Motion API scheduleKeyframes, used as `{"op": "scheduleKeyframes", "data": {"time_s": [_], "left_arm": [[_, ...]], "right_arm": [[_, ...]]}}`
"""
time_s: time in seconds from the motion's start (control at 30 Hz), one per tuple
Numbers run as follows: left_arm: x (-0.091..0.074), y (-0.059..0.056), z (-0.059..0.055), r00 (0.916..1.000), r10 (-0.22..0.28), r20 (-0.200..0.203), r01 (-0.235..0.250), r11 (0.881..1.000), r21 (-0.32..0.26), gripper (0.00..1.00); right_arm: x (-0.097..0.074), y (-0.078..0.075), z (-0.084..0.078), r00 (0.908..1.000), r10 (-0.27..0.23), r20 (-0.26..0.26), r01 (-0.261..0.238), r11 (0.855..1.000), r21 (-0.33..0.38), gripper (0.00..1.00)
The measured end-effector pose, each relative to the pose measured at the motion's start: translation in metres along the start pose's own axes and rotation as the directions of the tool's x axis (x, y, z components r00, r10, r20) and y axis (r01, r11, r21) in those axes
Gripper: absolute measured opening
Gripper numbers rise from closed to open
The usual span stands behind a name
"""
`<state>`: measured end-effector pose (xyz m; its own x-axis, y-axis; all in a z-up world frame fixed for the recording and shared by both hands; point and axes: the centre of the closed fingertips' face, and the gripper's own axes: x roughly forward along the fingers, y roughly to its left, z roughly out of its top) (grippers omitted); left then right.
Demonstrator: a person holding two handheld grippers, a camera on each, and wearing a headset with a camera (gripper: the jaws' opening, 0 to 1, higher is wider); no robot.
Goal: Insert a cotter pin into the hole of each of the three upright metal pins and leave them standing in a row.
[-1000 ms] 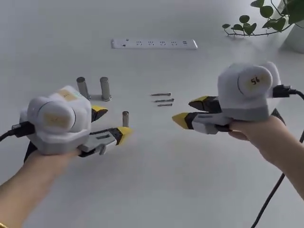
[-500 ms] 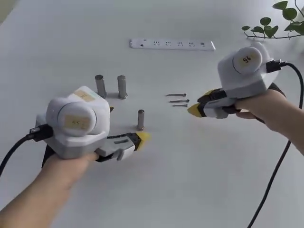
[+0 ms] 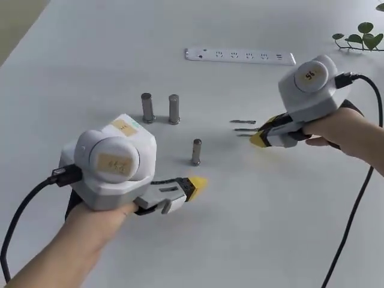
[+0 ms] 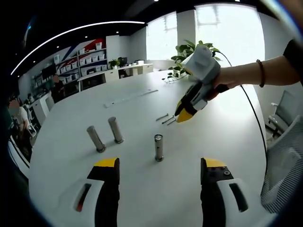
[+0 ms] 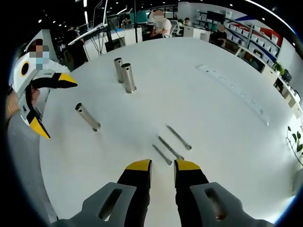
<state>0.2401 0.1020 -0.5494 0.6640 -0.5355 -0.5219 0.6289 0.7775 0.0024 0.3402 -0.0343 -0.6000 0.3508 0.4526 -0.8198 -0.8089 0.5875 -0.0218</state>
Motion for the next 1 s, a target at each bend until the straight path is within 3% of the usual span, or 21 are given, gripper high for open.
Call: {"op": "scheduleKeyframes", "data": {"time_s": [0.33, 0.37, 0.4, 0.53, 0.63, 0.83, 0.9, 1.0], "left_arm": [[-0.005, 0.0, -0.002, 1.0, 0.001, -0.003, -0.001, 1.0, -0.019, 0.66], [-0.005, 0.0, -0.002, 1.0, 0.0, -0.004, 0.0, 1.0, -0.014, 0.66], [-0.005, 0.0, -0.003, 1.0, -0.001, -0.006, 0.001, 1.0, -0.01, 0.66], [-0.005, 0.0, -0.003, 1.0, 0.001, -0.01, -0.001, 1.0, -0.007, 0.66], [-0.006, 0.0, -0.003, 1.0, 0.001, -0.01, -0.001, 1.0, -0.015, 0.65], [-0.008, -0.001, -0.004, 0.9999, 0.002, -0.014, -0.002, 1.0, -0.015, 0.65], [-0.009, -0.001, -0.005, 0.9999, 0.002, -0.016, -0.002, 1.0, -0.018, 0.64], [-0.01, -0.001, -0.005, 0.9999, 0.003, -0.017, -0.003, 1.0, -0.019, 0.64]], "right_arm": [[0.01, -0.006, -0.003, 0.9968, 0.042, -0.068, -0.044, 0.999, -0.03, 0.11], [0.011, -0.007, -0.006, 0.9943, 0.04, -0.099, -0.044, 0.998, -0.044, 0.1], [0.014, -0.012, 0.0, 0.996, 0.042, -0.078, -0.047, 0.997, -0.064, 0.08], [0.013, -0.012, -0.002, 0.9928, 0.047, -0.11, -0.055, 0.996, -0.067, 0.06], [0.013, -0.011, -0.004, 0.9895, 0.053, -0.135, -0.075, 0.984, -0.164, 0.05], [0.016, -0.012, -0.003, 0.984, 0.069, -0.164, -0.105, 0.969, -0.223, 0.0], [0.016, -0.011, -0.002, 0.9832, 0.066, -0.17, -0.112, 0.954, -0.278, 0.0], [0.017, -0.01, -0.003, 0.981, 0.077, -0.178, -0.122, 0.958, -0.261, 0.0]]}}
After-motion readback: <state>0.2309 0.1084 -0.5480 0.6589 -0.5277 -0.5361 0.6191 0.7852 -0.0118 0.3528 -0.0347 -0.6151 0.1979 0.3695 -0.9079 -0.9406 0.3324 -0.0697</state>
